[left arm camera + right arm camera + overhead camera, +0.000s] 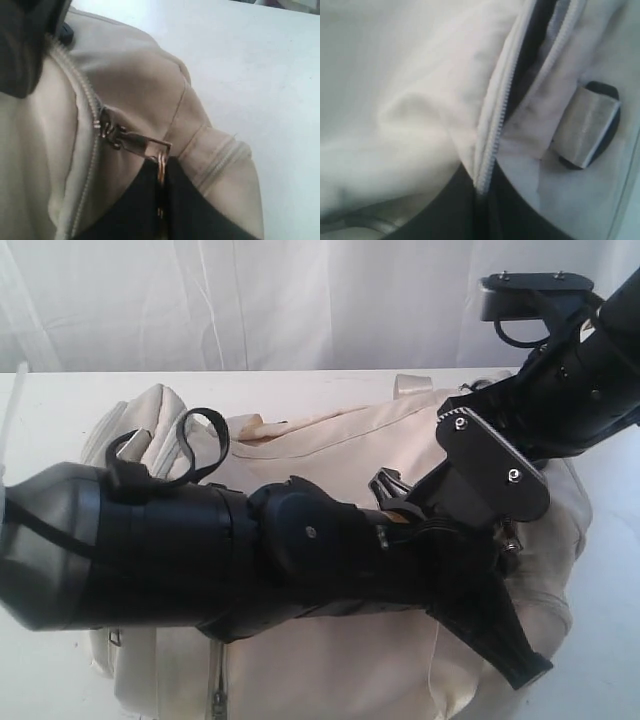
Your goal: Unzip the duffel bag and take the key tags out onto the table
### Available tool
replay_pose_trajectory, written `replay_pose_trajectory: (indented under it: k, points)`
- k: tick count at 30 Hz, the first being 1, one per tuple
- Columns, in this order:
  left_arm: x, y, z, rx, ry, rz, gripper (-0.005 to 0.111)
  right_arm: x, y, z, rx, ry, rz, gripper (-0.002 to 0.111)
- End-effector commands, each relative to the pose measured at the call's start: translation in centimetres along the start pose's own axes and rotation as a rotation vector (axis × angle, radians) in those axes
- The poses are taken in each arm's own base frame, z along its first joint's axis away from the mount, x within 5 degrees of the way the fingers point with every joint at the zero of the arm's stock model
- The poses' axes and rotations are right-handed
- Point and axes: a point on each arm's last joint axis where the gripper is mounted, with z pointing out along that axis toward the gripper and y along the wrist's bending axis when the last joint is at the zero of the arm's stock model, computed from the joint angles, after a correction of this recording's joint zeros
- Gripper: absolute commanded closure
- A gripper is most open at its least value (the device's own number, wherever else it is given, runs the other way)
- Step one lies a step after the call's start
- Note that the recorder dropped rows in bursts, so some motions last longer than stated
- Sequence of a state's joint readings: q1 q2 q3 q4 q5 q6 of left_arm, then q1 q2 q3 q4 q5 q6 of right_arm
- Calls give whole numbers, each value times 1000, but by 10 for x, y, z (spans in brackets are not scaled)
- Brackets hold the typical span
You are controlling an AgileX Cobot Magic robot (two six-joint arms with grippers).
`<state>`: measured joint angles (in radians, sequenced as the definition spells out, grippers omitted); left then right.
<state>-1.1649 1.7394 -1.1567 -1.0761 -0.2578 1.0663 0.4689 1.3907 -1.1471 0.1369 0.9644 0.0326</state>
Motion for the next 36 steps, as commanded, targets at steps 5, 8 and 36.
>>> replay_pose_trajectory:
  k: [5, 8, 36]
  points:
    - [-9, 7, -2, -53, -38, -20, 70, 5, 2, -1, -7, 42, -56, 108]
    - [-4, 9, 4, -75, -27, -18, 86, 5, 2, 0, -7, 44, -56, 108]
    - [20, 17, -61, -147, 45, -87, 107, 2, -5, -1, 71, 14, -51, 108]
